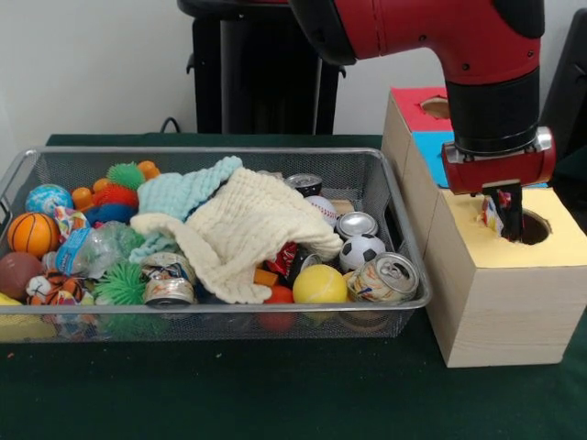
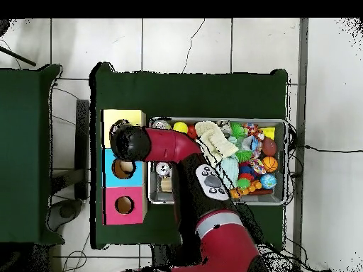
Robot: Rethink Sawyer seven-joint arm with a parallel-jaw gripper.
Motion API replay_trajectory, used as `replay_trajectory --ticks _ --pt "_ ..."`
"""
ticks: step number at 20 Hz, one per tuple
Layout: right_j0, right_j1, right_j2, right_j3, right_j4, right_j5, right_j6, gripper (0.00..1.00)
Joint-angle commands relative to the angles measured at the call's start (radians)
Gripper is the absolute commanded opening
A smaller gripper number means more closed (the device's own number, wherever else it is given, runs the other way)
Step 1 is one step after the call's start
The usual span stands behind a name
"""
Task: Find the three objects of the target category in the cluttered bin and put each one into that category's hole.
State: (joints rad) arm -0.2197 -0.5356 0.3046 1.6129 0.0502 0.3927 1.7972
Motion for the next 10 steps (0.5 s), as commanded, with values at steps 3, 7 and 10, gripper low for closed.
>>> replay_trajectory --ticks 3,7,10 --pt "-0.038 0.122 0.04 0.098 -0.124 -0.107 0.017 0.0" --pt "-0.023 0.125 0.016 0.106 -0.158 -0.133 0.025 0.0" --pt "-0.015 0.125 0.002 0.113 -0.169 -0.138 0.035 0.0"
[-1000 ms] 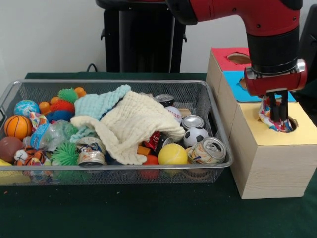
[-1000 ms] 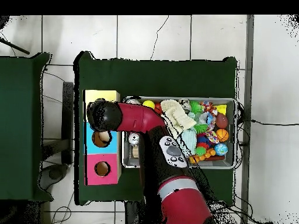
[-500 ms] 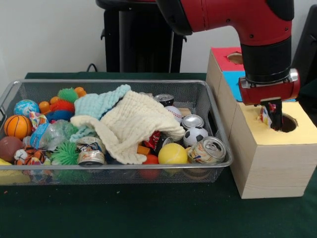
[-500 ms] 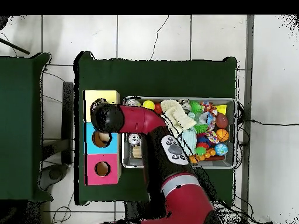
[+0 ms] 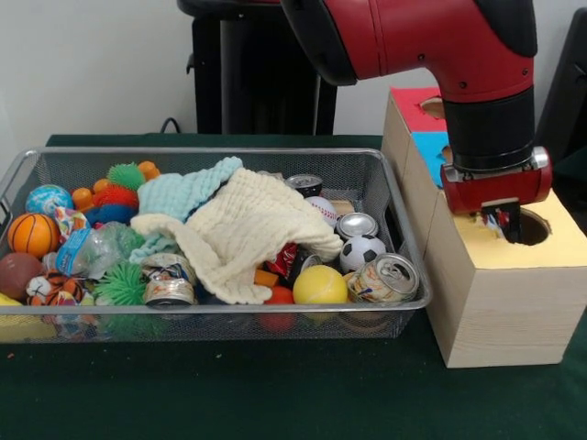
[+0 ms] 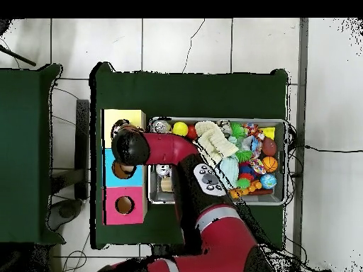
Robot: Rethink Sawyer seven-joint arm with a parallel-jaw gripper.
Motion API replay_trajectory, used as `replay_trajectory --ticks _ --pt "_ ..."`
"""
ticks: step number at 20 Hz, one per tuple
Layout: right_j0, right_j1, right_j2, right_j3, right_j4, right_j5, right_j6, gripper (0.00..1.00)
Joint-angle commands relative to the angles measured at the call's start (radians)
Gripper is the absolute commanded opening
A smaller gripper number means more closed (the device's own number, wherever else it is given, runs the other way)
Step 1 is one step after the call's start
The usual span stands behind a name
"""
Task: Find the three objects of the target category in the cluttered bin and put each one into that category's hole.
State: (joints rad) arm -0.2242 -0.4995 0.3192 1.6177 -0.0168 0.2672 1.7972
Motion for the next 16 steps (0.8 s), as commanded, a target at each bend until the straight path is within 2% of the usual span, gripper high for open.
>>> replay_trajectory --ticks 1,16 --pt "-0.009 0.088 -0.015 0.108 -0.11 -0.019 0.037 0.0" --pt "0.006 0.072 -0.025 0.102 -0.122 -0.027 0.055 0.0"
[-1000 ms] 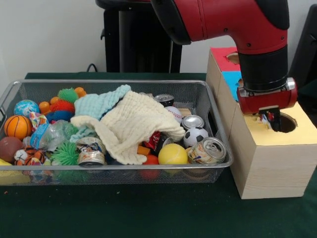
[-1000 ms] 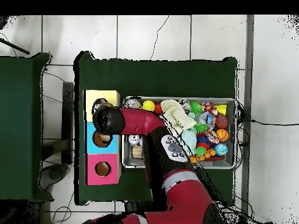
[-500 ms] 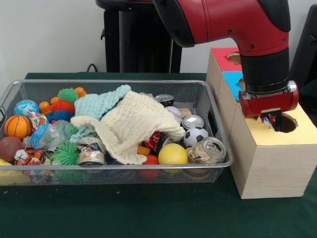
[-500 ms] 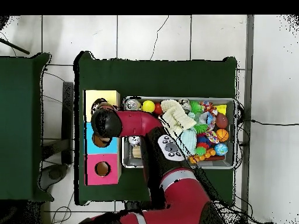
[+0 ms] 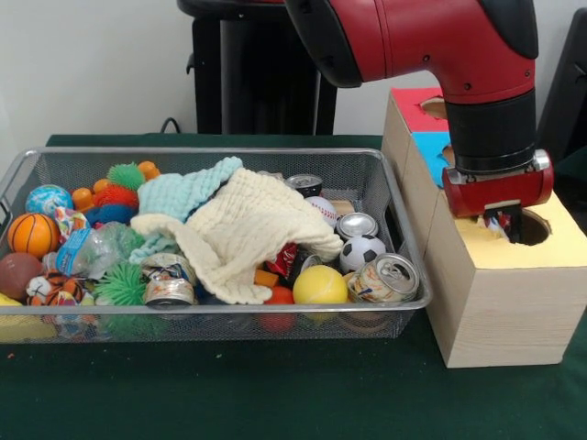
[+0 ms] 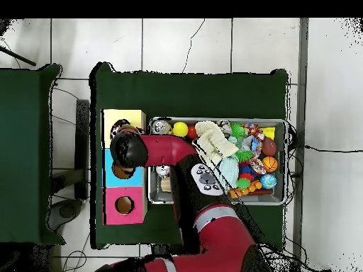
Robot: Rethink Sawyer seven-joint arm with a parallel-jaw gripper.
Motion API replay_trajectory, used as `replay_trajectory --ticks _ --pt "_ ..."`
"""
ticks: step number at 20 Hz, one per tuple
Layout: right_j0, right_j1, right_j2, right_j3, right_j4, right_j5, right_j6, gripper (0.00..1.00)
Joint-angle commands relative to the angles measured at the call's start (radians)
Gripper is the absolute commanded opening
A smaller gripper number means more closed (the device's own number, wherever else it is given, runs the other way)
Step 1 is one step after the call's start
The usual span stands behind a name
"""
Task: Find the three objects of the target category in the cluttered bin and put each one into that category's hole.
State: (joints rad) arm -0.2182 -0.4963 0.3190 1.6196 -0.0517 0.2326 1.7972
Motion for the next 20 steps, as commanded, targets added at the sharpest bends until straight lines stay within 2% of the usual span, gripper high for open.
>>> replay_trajectory --ticks 1,20 --pt "0.002 0.068 -0.025 0.104 -0.088 0.001 0.06 0.0" --pt "0.01 0.072 -0.036 0.112 -0.101 -0.04 0.081 0.0"
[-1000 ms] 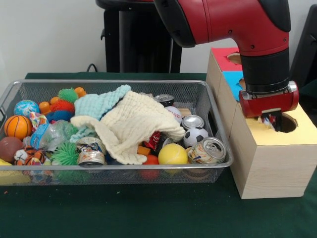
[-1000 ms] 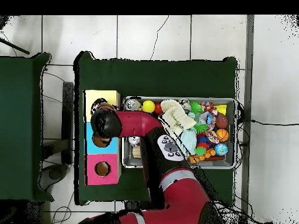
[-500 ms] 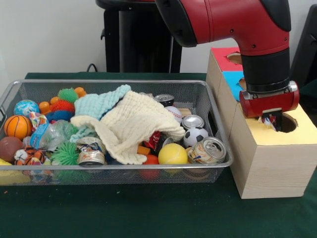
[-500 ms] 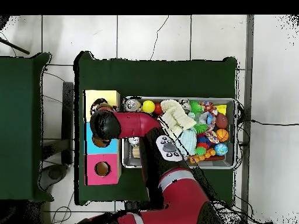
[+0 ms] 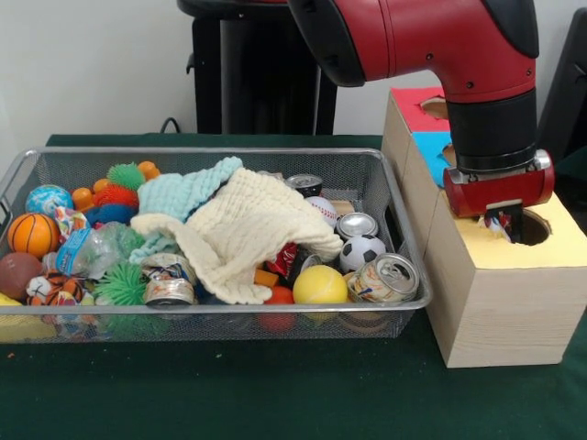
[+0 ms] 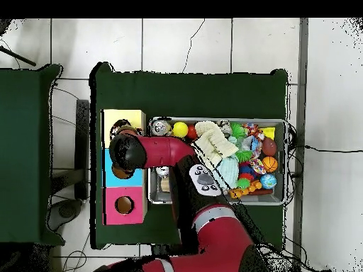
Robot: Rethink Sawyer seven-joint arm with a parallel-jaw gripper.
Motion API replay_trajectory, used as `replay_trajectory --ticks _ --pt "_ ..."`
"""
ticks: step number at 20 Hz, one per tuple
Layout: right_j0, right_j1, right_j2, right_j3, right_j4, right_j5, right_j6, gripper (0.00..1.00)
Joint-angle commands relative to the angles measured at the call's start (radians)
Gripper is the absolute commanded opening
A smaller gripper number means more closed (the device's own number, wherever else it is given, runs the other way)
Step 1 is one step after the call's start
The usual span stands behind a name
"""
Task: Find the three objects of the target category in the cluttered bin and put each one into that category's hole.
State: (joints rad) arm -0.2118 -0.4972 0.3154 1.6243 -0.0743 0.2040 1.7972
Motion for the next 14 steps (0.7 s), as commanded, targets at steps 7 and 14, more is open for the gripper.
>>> replay_trajectory --ticks 7,14 --pt "0.003 0.076 -0.029 0.106 -0.07 0.001 0.081 0.0" --pt "-0.001 0.075 -0.025 0.095 -0.086 -0.019 0.066 0.0"
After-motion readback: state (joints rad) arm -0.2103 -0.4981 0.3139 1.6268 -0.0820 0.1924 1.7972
